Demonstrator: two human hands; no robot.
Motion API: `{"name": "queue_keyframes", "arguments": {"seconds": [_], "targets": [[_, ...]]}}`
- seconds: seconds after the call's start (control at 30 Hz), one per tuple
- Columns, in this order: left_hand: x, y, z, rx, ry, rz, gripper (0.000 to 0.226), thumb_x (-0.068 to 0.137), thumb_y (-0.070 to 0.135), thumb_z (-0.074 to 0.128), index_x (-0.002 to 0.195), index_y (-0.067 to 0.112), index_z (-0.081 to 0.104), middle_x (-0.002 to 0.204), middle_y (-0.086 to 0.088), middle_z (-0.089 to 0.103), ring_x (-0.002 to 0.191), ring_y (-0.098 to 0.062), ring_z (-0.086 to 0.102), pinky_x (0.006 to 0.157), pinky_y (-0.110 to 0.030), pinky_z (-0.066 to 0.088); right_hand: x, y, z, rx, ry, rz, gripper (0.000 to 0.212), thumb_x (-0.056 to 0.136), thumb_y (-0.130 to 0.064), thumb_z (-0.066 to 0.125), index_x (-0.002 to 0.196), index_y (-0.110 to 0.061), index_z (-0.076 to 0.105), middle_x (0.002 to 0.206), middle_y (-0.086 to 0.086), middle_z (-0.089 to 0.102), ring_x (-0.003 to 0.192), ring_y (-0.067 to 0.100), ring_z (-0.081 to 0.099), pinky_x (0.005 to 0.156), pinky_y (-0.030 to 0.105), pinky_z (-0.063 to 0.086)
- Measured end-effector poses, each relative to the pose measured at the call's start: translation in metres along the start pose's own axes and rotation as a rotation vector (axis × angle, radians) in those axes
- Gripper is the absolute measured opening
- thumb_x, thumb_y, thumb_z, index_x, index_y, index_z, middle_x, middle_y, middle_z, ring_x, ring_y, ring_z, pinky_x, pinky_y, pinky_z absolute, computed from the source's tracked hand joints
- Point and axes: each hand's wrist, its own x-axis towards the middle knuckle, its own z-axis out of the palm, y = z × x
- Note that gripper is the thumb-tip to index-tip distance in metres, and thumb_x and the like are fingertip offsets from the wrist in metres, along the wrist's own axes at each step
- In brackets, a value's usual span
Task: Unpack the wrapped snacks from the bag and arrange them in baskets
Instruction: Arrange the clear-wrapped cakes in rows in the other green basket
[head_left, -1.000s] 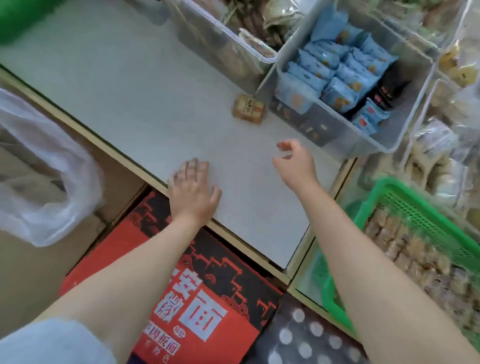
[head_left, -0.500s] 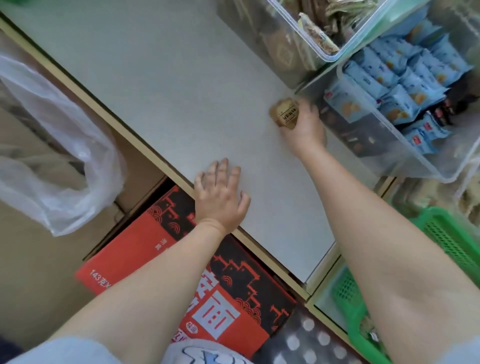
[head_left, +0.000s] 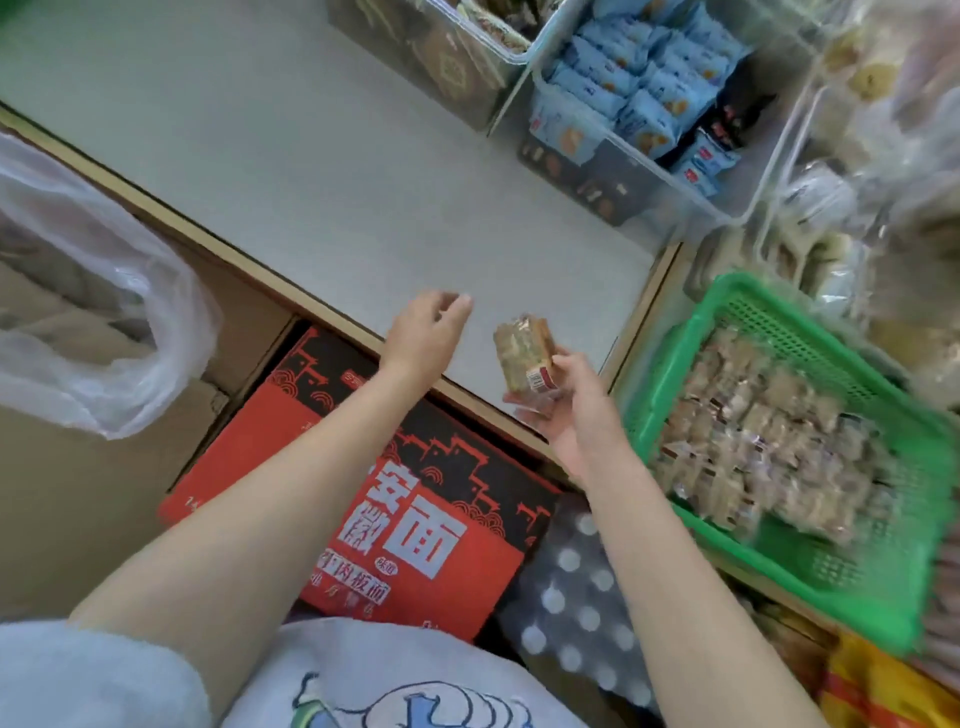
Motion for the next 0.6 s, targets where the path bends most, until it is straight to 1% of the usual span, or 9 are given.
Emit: {"name": "queue_keyframes", "arguments": {"seconds": [0.07,0.13,0.2,0.27,0.33,0.4,0.47,0.53,0.6], "targets": [[-0.042,0.031,0.009,-0.196,-0.215,0.023,0.049,0.085,0.063,0.06,0.119,0.03,0.069,0.117,0.007,0.071,0.11,-0.014,0.064,0.098,-0.037,0.049,-0.026,0.008,-0.012,0.13,-0.028,0.044,0.023,0.1,-0.025,0.044,0.101,-0.014,0.063,0.088,0.007,0.069,0.075,0.023,0.062,0.063,0.03,0.049],[-0.079,0.052,0.027,-0.244,-0.377,0.046,0.042,0.077,0.056,0.074,0.114,0.038,0.069,0.111,0.003,0.074,0.105,-0.02,0.069,0.094,-0.037,0.055,-0.051,0.009,-0.029,0.23,-0.067,0.029,0.03,0.101,-0.031,0.043,0.094,-0.014,0.067,0.08,0.003,0.067,0.068,0.017,0.055,0.062,0.028,0.039],[-0.105,0.064,0.048,-0.246,-0.403,0.098,0.031,0.087,0.036,0.076,0.115,0.033,0.066,0.105,0.0,0.074,0.097,-0.018,0.07,0.086,-0.029,0.056,-0.072,0.009,-0.057,0.321,-0.134,-0.024,0.042,0.102,-0.046,0.044,0.1,-0.015,0.072,0.082,0.002,0.067,0.064,0.012,0.052,0.062,0.027,0.037],[-0.132,0.079,0.071,-0.27,-0.356,0.142,0.021,0.093,0.026,0.07,0.113,0.023,0.064,0.096,0.004,0.071,0.079,-0.002,0.067,0.07,-0.015,0.053,-0.092,0.009,-0.093,0.313,-0.182,-0.086,0.05,0.095,-0.056,0.049,0.113,-0.014,0.071,0.09,0.003,0.069,0.065,0.011,0.054,0.063,0.026,0.042],[-0.158,0.094,0.102,-0.263,-0.364,0.176,0.012,0.096,0.019,0.065,0.108,0.015,0.066,0.086,0.005,0.068,0.066,0.006,0.064,0.059,-0.009,0.046,-0.111,0.012,-0.135,0.243,-0.143,-0.184,0.03,0.098,-0.035,0.057,0.113,-0.012,0.07,0.091,0.002,0.071,0.069,0.011,0.059,0.064,0.025,0.048],[-0.18,0.098,0.141,-0.115,-0.368,0.223,0.015,0.098,0.028,0.062,0.105,0.017,0.069,0.086,0.008,0.068,0.077,-0.002,0.065,0.067,-0.011,0.045,-0.127,0.017,-0.182,0.125,0.017,-0.269,0.01,0.098,-0.013,0.06,0.101,-0.013,0.07,0.086,0.0,0.07,0.071,0.012,0.062,0.061,0.024,0.052],[-0.191,0.091,0.182,0.223,-0.293,0.362,0.033,0.098,0.041,0.06,0.12,0.019,0.068,0.114,0.003,0.066,0.111,-0.013,0.059,0.093,-0.024,0.044,-0.139,0.02,-0.233,-0.054,0.253,-0.338,0.005,0.096,-0.016,0.064,0.096,-0.014,0.069,0.086,0.002,0.066,0.072,0.014,0.061,0.062,0.025,0.053],[-0.197,0.08,0.216,0.506,-0.165,0.453,0.052,0.098,0.047,0.055,0.141,0.018,0.053,0.146,-0.006,0.048,0.139,-0.023,0.039,0.117,-0.04,0.03,-0.149,0.019,-0.281,-0.202,0.497,-0.388,0.013,0.096,-0.027,0.065,0.09,-0.015,0.063,0.082,0.001,0.058,0.073,0.014,0.055,0.065,0.027,0.047],[-0.203,0.07,0.241,0.693,-0.134,0.456,0.06,0.101,0.051,0.043,0.154,0.022,0.034,0.163,-0.006,0.025,0.152,-0.025,0.014,0.124,-0.046,0.006,-0.152,0.016,-0.32,-0.329,0.635,-0.428,0.015,0.096,-0.033,0.061,0.094,-0.019,0.057,0.08,-0.006,0.056,0.071,0.011,0.051,0.06,0.021,0.04]]}}
